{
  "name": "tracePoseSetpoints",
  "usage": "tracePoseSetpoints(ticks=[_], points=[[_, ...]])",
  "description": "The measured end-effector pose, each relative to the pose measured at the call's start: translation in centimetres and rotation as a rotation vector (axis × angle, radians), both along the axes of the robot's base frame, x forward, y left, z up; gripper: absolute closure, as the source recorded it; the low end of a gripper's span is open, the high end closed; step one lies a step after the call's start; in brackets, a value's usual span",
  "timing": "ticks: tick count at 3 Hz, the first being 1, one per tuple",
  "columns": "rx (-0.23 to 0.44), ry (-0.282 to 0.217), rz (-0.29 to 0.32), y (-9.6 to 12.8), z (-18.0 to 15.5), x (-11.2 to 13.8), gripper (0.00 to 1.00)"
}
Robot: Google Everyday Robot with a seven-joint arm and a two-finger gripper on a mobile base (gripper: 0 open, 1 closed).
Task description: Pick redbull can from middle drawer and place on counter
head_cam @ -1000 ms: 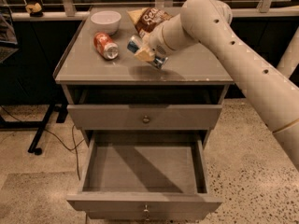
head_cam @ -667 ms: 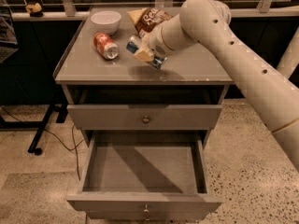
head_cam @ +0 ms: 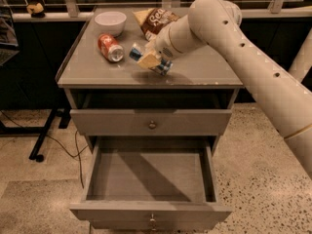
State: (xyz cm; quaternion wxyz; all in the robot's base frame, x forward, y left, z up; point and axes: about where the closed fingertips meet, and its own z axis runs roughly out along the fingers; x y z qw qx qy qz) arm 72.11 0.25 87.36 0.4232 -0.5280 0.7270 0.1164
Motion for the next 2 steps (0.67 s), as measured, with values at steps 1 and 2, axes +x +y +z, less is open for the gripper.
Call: tracePoseSetpoints(ticks=[1, 2], points=[[0.000, 0.000, 0.000, 0.00, 0.00, 0.00, 0.12], [0.000, 0.000, 0.000, 0.01, -0.01, 0.00, 0.00]])
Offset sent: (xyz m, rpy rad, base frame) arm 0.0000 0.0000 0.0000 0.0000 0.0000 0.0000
